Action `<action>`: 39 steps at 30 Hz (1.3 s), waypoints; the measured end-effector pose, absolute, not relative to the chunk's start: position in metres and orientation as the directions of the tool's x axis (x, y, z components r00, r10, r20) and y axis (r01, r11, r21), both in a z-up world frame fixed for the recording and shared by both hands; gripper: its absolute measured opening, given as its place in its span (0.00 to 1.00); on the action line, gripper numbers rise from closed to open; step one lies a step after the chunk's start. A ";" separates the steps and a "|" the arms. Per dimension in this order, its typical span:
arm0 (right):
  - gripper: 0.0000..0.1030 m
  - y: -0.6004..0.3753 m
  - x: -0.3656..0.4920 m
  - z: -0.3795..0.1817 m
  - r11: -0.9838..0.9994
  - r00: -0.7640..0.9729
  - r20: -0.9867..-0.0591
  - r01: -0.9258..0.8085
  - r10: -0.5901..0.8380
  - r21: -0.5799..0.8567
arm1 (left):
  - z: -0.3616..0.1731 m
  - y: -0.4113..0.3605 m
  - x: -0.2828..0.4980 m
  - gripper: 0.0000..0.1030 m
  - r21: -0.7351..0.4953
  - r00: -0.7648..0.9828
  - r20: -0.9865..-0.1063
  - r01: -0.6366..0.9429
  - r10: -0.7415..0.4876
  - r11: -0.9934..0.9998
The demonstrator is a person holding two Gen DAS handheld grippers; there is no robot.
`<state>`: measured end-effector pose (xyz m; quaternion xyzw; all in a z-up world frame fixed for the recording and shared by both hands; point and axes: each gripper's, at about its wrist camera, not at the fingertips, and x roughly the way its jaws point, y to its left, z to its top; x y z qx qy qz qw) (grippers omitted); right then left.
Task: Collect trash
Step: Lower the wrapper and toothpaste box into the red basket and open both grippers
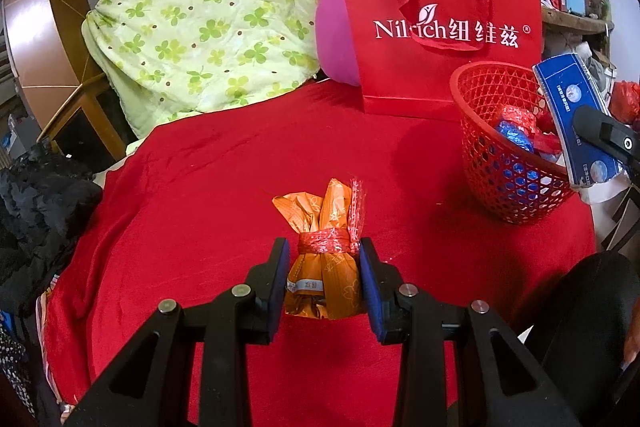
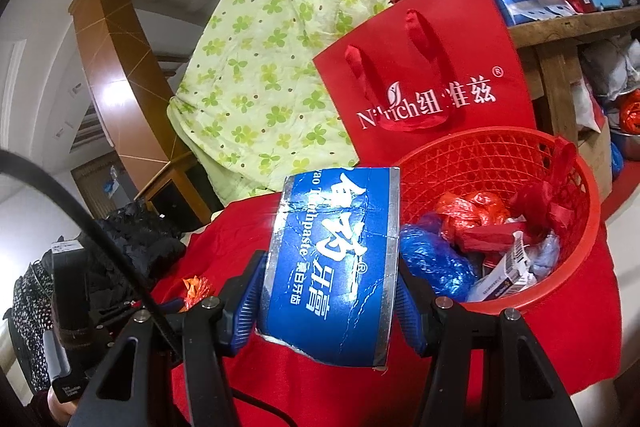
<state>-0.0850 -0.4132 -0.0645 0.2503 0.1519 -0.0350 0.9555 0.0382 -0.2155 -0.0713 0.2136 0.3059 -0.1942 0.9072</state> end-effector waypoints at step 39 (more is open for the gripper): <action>0.60 -0.504 -0.082 -0.070 0.784 0.944 -0.266 0.313 -0.194 0.536 | -0.046 -0.313 0.049 0.36 0.215 0.644 -0.628 0.684 -0.438 0.698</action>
